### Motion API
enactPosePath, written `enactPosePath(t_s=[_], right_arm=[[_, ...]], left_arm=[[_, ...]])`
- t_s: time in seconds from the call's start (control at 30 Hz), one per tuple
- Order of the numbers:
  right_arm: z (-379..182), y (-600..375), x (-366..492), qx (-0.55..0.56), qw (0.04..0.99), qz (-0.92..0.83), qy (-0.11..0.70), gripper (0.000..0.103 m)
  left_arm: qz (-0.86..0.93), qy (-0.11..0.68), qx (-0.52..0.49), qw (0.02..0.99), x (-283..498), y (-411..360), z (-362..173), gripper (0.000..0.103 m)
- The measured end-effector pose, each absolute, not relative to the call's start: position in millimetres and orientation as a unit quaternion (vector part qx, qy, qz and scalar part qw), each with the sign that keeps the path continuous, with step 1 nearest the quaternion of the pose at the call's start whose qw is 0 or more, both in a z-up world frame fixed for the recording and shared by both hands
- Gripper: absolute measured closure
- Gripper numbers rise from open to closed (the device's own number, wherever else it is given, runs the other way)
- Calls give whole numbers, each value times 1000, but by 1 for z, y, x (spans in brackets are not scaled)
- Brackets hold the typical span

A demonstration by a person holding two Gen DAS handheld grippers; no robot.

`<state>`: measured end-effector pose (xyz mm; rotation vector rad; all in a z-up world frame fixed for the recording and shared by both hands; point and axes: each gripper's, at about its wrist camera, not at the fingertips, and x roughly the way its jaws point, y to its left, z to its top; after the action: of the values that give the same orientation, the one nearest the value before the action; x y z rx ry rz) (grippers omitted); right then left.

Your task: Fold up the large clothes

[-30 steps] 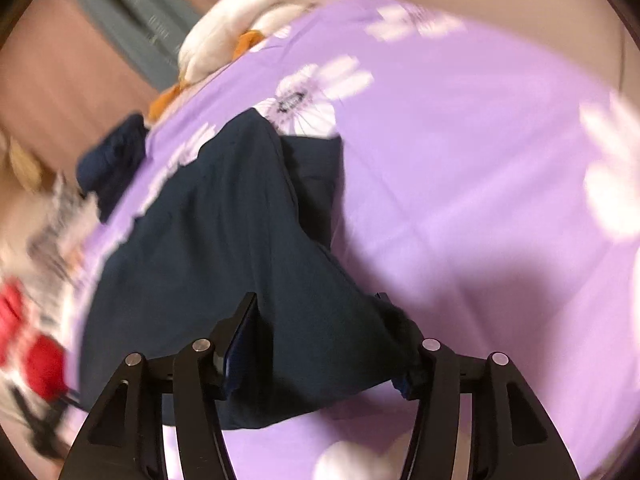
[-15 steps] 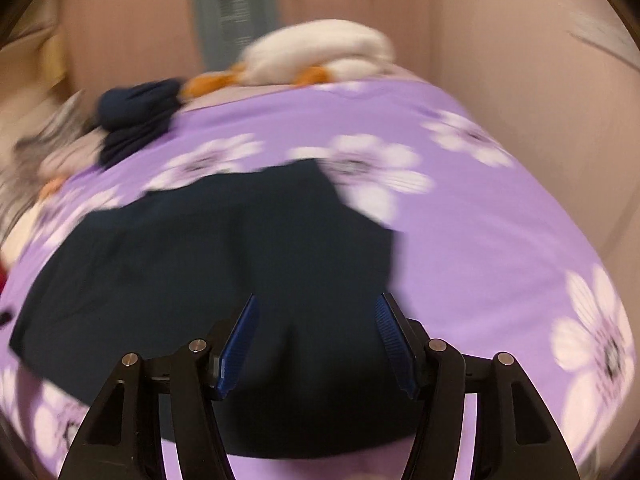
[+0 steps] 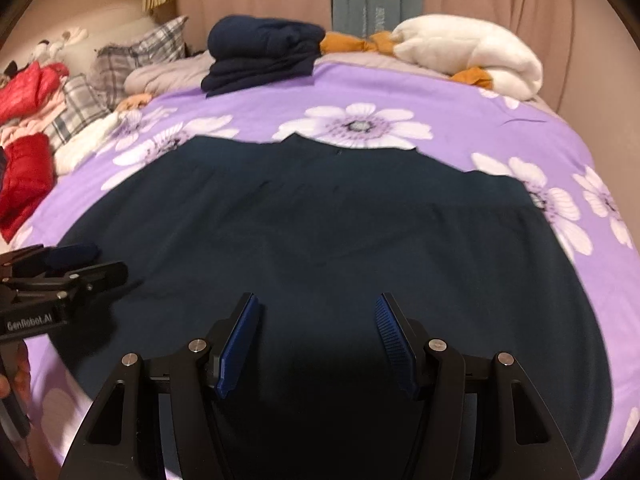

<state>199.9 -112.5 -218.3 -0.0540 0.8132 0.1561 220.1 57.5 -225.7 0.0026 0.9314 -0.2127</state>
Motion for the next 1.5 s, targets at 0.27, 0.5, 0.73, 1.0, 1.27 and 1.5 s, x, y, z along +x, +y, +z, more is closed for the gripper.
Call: enactPosePath(t_s=[0.27,0.5,0.73,1.0,1.27,1.5], right_arm=[[-226,-114,206,-35,907,70,413,42],[-231,-134,204,-22,906,48,419,42],[-229,-162,185,-9,912,26,408,39],[-229,-211,147,19,916,-36,399,32],[-229,-228,94,25,929,-58,364,30],[-216,-235,66,32,918,-71,389,29]], left_arm=[[-100,446,37,889,225,50,-239,28],[-99,437,56,892,221,48,-243,26],[-94,432,55,895,211,50,-240,22],[-73,417,59,904,182,56,-236,11],[-56,415,40,907,158,64,-233,0],[-54,425,32,903,128,60,-208,1]])
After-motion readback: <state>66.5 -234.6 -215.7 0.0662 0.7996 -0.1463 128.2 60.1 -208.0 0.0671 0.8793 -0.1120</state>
